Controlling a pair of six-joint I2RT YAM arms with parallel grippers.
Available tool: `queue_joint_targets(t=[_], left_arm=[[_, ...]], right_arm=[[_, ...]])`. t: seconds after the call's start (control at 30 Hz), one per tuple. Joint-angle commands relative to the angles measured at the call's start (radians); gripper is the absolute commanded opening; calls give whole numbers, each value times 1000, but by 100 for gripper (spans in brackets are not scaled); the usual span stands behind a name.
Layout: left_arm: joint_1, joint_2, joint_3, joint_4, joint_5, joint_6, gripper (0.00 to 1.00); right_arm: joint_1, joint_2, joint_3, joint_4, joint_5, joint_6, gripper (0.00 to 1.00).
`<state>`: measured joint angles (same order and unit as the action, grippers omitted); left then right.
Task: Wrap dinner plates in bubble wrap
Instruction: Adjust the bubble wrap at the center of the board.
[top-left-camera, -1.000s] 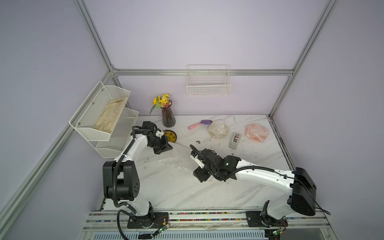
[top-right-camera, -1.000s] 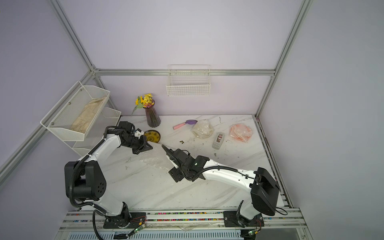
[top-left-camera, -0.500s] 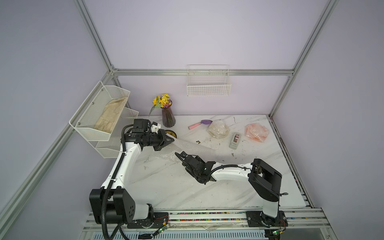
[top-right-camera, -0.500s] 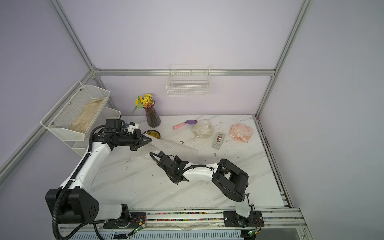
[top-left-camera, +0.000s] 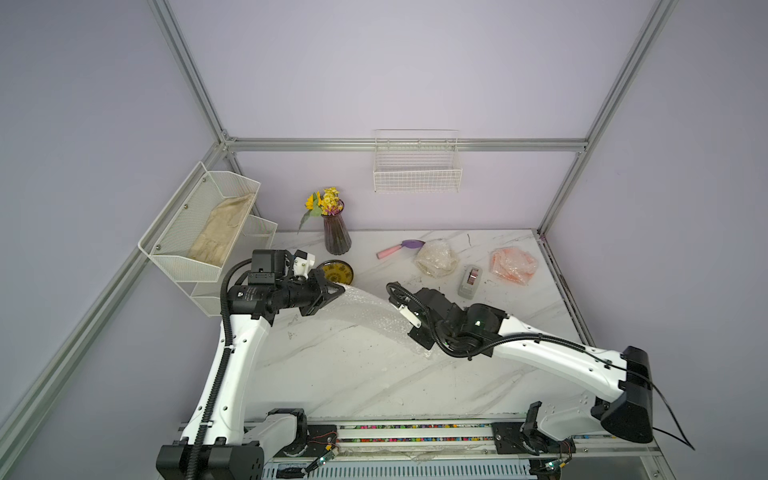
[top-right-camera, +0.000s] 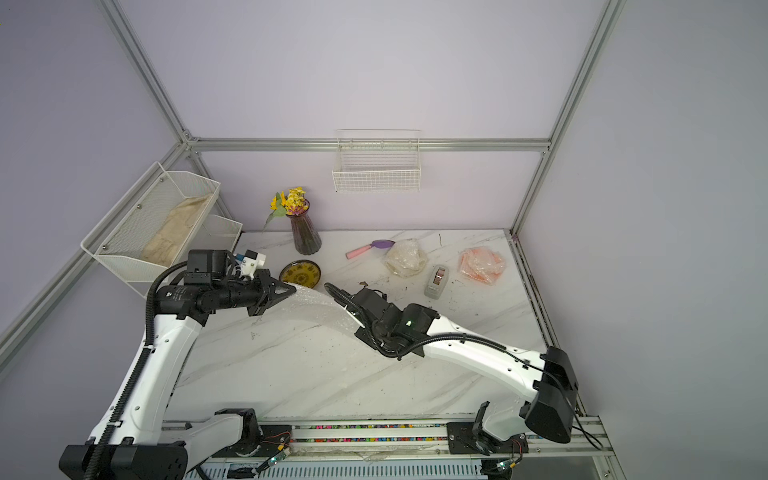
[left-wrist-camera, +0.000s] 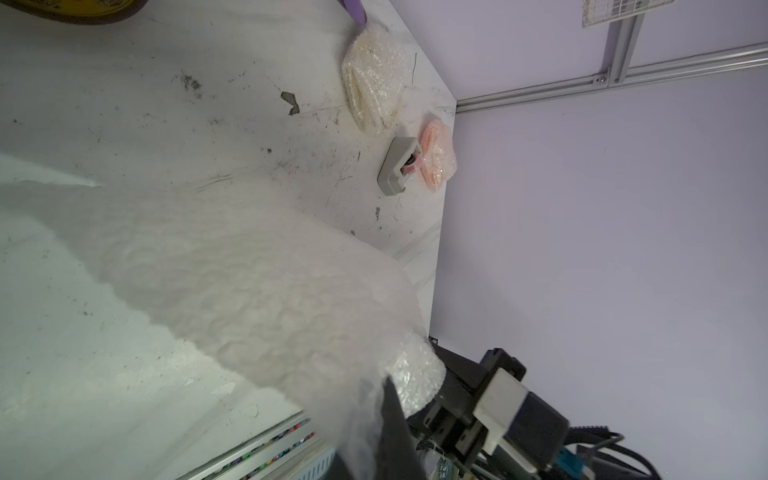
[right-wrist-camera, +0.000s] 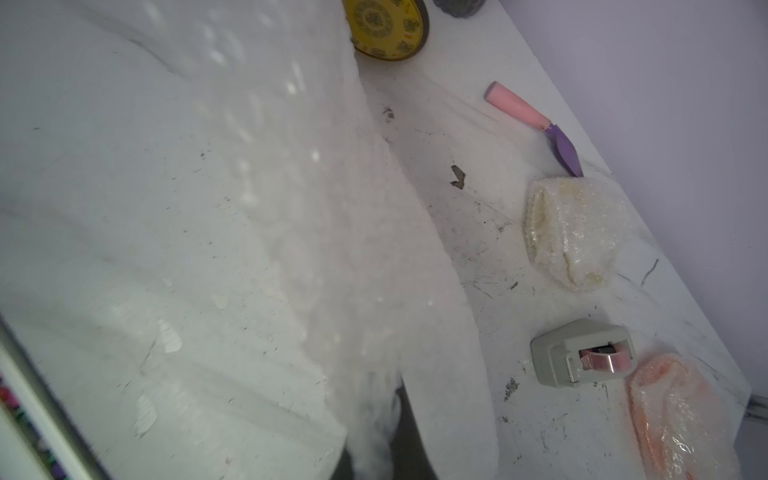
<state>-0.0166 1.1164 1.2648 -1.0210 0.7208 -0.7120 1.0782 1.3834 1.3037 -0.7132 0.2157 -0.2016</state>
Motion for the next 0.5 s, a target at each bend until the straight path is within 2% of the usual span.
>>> queue_joint_targets(t=[0.0, 0.1, 0.27, 0.33, 0.47], left_arm=[[-42, -53, 44, -199, -135, 65, 0], [-86, -65, 102, -291, -227, 80, 0], [-111, 7, 158, -327, -299, 133, 0], [-111, 58, 170, -319, -337, 169, 0], [-111, 196, 201, -312, -430, 252, 3]], right_arm=[[5, -74, 86, -332, -246, -18, 0], [5, -81, 190, -439, -325, -7, 0], [2, 11, 307, -520, -304, -33, 0], [-35, 55, 322, -516, -327, -58, 0], [-173, 164, 331, -469, -428, -121, 0]])
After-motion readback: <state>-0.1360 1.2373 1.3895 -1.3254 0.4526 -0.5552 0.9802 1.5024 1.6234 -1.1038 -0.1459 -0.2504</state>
